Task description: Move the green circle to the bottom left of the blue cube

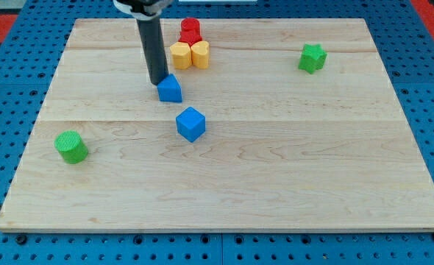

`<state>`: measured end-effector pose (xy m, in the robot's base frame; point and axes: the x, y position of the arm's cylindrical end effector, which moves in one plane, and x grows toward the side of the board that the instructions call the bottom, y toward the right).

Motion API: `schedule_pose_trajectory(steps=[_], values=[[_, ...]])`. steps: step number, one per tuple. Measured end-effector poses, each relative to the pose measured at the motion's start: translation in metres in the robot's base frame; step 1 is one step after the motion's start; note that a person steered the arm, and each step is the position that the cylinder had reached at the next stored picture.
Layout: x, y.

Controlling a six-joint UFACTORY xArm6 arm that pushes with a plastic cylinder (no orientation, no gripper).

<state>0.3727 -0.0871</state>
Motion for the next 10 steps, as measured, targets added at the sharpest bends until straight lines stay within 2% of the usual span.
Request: schedule_pose_trajectory(steps=[1, 2, 3, 4, 5, 6, 7, 9, 10], values=[[0.031, 0.023], [0.029, -0.039], [0.035, -0.152], [0.077, -0.211], [0.135, -0.215], [0.147, -0.201], [0.132, -0.163], [0.117, -0.047], [0.117, -0.02]])
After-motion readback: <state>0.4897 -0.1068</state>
